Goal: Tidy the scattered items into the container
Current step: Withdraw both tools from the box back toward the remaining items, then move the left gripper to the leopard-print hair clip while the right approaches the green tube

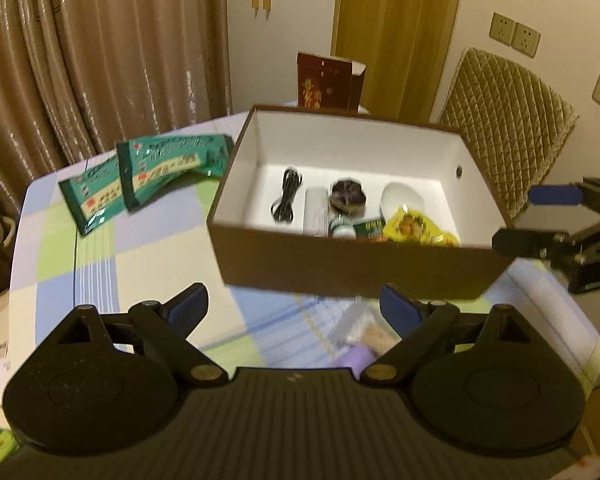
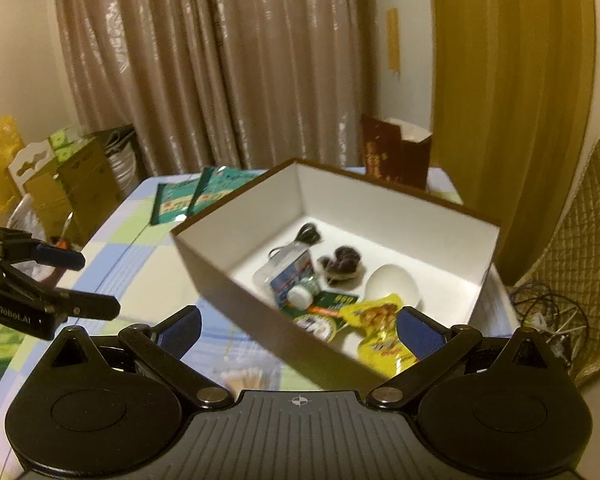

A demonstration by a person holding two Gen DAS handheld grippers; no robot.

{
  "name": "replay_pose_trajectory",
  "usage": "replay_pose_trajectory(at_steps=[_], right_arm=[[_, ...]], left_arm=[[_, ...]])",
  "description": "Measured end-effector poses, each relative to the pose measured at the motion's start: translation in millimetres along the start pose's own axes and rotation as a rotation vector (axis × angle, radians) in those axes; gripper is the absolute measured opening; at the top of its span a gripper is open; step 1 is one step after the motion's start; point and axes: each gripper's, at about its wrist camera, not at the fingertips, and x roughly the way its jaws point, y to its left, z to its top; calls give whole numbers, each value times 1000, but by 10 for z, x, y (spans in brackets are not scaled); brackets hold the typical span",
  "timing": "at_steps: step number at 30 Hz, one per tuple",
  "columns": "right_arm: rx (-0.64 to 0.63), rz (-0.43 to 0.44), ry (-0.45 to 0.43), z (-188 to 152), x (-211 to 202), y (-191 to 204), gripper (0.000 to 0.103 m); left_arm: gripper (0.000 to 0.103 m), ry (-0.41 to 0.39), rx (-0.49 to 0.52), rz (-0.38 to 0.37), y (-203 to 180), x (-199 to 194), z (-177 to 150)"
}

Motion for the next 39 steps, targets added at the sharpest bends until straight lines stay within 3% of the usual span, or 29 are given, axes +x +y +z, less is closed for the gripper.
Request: replay_pose_trajectory(at_steps=[9,19,31,35,39], right_arm=[[-25,35,95,-365,80,162,101],[-17,29,162,-616,152,216,101],[23,0,281,-920,417,176,101],[39,-5,298,-957,478,145,101],[46,-5,311,-970,532,137,101]], left_arm=[[90,63,-15,29,-15,-38,-516],[89,105,-17,20,-70,-2,-793],[74,188,32,-5,-36,412,-1048],[64,210,31,-13,9,555,-1088],[63,215,29,-20,44,675,-1102]])
